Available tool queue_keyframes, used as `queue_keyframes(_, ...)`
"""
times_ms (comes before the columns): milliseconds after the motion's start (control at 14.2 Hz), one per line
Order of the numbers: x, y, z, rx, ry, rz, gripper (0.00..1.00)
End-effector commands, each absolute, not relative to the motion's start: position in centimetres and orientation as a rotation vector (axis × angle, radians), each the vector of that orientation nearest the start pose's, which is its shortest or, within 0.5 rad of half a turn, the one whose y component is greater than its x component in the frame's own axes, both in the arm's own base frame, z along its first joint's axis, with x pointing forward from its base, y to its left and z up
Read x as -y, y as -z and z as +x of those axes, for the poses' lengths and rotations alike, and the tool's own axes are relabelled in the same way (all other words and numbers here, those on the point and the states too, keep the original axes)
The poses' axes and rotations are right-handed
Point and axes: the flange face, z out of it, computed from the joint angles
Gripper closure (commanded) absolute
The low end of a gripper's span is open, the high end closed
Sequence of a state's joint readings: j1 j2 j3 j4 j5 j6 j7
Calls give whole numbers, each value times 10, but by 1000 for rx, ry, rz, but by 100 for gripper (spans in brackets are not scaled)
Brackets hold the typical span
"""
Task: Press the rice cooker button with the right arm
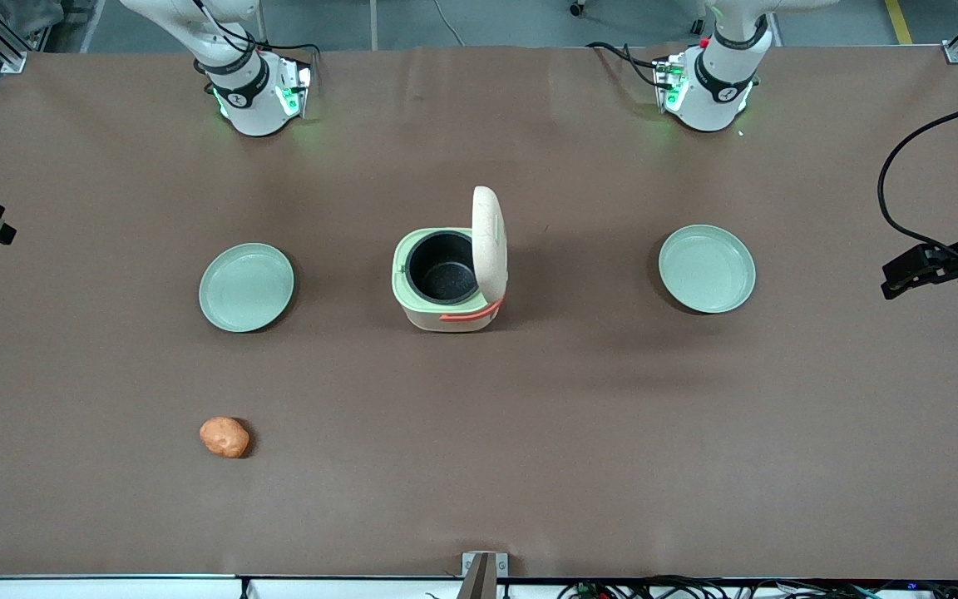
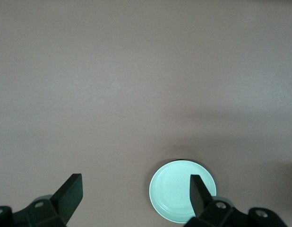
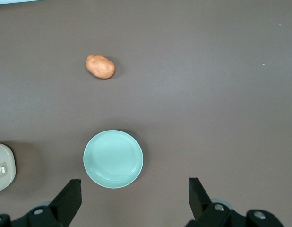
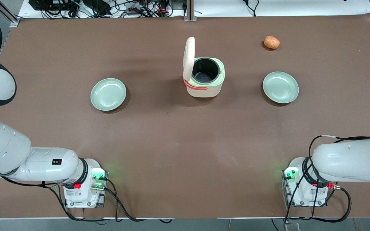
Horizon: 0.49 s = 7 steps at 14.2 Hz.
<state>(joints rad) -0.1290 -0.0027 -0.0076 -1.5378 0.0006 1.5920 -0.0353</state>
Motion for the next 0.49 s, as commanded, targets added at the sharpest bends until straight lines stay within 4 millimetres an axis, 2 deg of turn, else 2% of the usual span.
queue_keyframes(0,72,-648,536,-146,105,-3124,0)
queue_keyframes(422,71,-646,537,-144,103,-3126,0)
